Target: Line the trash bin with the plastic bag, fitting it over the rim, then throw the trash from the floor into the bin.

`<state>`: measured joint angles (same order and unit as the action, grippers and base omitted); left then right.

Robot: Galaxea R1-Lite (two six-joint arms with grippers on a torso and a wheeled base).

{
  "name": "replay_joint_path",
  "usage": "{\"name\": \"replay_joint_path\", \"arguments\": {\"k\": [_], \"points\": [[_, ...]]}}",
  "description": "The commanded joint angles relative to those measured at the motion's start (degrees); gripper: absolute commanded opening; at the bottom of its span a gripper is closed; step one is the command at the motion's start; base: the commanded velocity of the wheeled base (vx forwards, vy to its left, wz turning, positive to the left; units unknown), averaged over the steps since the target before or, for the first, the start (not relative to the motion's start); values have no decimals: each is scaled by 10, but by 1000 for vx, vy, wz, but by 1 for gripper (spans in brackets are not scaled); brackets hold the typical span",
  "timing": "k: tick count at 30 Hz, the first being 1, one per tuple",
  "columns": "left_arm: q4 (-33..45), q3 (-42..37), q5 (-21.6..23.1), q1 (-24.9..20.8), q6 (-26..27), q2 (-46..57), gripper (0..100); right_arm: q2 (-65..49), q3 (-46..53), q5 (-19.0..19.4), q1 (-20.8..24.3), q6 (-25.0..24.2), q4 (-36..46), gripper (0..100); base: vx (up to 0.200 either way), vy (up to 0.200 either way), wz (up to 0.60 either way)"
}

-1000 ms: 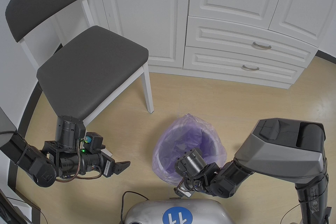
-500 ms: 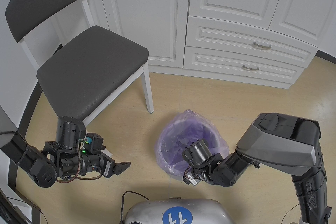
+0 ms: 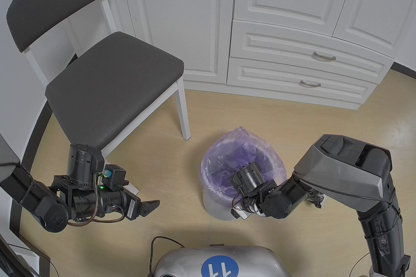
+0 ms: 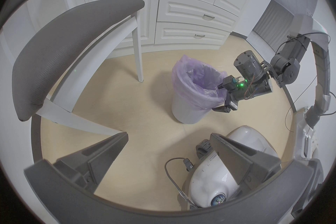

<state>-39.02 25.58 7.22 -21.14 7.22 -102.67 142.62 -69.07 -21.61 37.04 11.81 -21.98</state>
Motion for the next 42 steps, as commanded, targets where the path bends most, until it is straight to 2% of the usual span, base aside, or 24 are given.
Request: {"name": "replay_joint_path", "arguments": {"k": [1,8,12,14,18,24,29,34,37,42], "points": [[0,-1,0,0,0,1,100,2,-4,1,0,0,1,100,0,0,0],[0,-3,0,0,0,1,100,-32,41,2,15,-5,-4,100,0,0,0],[0,-4,0,-2,1,0,100,-47,68,2,37,-7,-7,100,0,0,0],[0,-5,0,-5,1,-3,100,-58,92,2,65,-9,-9,100,0,0,0],[0,-6,0,-6,1,-7,100,-66,118,2,82,-9,-10,100,0,0,0],[0,-3,0,-12,1,-20,100,-99,180,2,95,-10,-11,100,0,0,0],[-31,-5,0,-20,0,-36,100,-155,243,1,95,-7,-68,100,0,0,0],[-69,-29,4,-1,1,-29,100,-185,220,0,95,-3,-81,100,0,0,0],[-105,-58,41,19,0,-10,100,-179,164,-4,95,-3,-73,100,0,0,0],[-146,-108,71,47,-1,11,100,-133,99,-6,93,0,-51,100,0,0,0]]}}
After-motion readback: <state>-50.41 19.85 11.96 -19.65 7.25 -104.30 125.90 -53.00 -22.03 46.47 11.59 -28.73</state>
